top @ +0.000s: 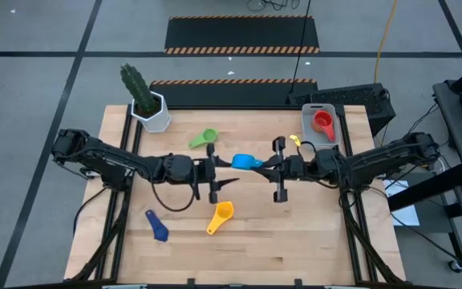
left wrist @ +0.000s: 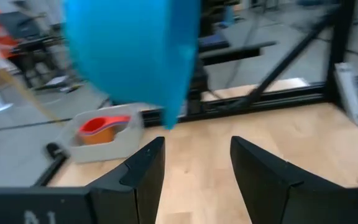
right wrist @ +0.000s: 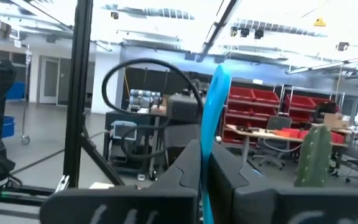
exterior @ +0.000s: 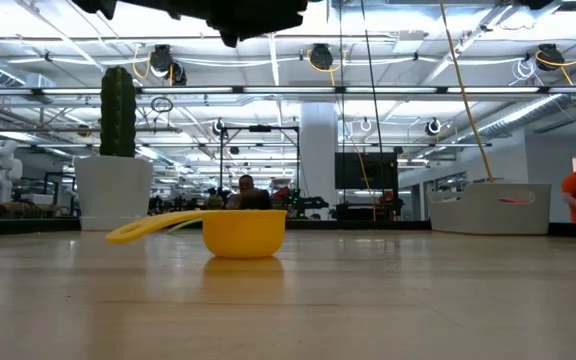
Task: Nest measuring cups in basket
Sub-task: Stack the light blue measuring cup on top of the orange measuring cup in the gray bin
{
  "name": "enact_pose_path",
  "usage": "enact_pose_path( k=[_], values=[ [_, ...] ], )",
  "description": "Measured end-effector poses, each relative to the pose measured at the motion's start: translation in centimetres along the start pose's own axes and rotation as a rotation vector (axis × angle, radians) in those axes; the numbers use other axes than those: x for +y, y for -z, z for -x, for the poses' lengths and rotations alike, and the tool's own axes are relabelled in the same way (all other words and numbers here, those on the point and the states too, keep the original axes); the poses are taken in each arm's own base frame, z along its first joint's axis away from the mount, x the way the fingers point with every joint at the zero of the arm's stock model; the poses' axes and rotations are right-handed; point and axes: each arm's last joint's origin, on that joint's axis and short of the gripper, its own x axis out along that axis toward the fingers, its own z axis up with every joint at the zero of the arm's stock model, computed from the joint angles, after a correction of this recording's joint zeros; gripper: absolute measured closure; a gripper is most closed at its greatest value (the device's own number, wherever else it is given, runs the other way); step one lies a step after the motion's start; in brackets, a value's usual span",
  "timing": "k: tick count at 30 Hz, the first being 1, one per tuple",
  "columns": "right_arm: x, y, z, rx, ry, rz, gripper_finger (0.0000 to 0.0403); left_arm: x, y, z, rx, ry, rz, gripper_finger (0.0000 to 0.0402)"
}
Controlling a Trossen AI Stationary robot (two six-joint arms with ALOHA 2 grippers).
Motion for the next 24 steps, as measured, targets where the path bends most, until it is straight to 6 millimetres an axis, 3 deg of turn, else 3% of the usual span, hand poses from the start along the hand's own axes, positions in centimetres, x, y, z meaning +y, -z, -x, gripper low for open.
enact_pose_path(
  k=[19,24],
  values=[
    [0.13,0.37,-0.13,0.014,-0.029,-0.052,0.0403,0.02,-0.44,-0.01,-0.056,0.059,-0.030,0.0217],
    [0.13,0.36,-0.13,0.013,-0.031,-0.039,0.0403,0.04,-0.46,-0.02,-0.058,0.057,-0.030,0.0260]
  ],
)
